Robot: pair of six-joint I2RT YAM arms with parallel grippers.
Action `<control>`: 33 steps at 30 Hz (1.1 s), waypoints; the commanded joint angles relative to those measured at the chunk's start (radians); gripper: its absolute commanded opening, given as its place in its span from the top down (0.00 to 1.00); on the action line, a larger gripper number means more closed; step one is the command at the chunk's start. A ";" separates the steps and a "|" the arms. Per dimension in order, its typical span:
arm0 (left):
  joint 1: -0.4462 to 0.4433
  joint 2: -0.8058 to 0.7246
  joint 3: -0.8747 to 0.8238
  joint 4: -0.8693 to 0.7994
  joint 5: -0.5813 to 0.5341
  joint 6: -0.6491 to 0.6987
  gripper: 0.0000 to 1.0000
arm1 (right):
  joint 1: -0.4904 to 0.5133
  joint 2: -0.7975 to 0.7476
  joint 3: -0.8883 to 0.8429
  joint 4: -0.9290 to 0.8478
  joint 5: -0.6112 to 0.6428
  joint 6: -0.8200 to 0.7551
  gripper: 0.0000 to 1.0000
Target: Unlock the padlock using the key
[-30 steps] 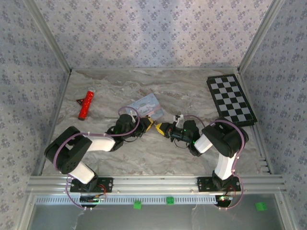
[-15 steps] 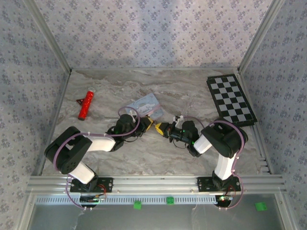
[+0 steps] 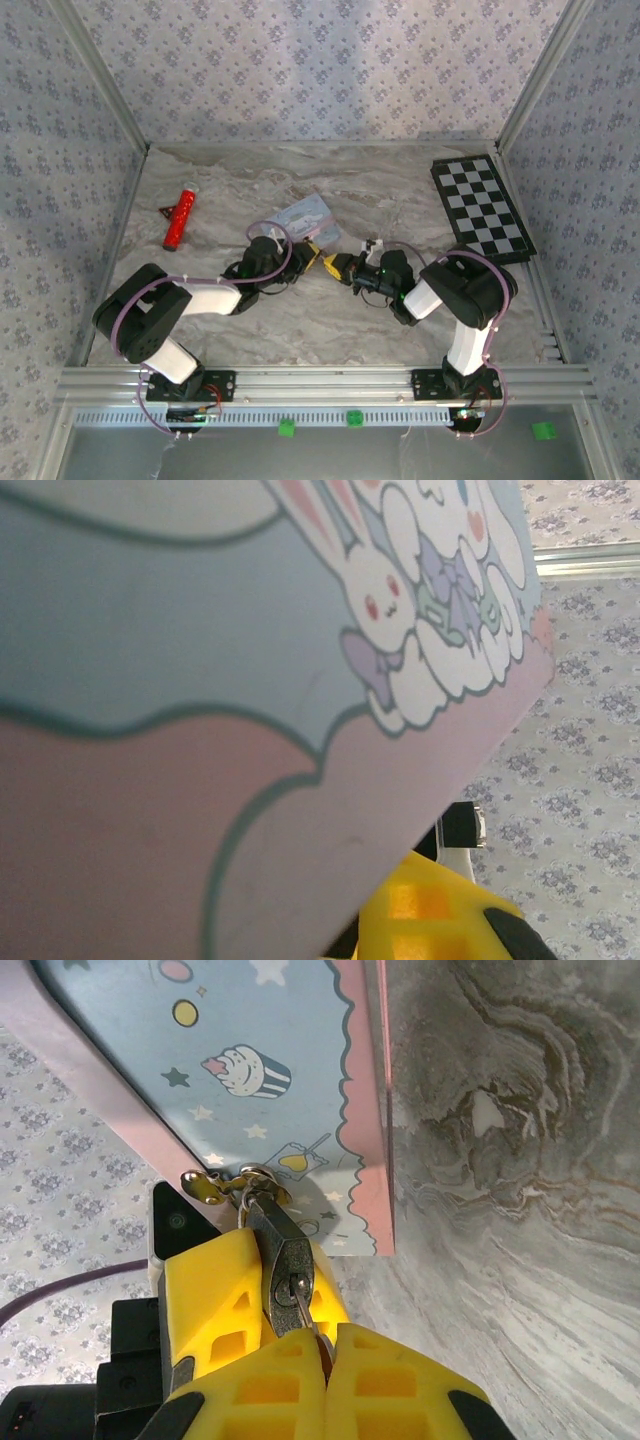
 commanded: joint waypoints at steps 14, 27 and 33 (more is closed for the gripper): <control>-0.083 -0.057 0.061 0.049 0.198 0.011 0.94 | -0.088 0.029 0.122 0.031 -0.170 -0.181 1.00; -0.088 -0.054 0.072 0.114 0.214 -0.017 0.95 | -0.098 0.043 0.180 0.030 -0.201 -0.172 1.00; -0.090 -0.071 0.081 0.097 0.220 -0.004 0.95 | -0.095 0.028 0.223 0.031 -0.206 -0.155 1.00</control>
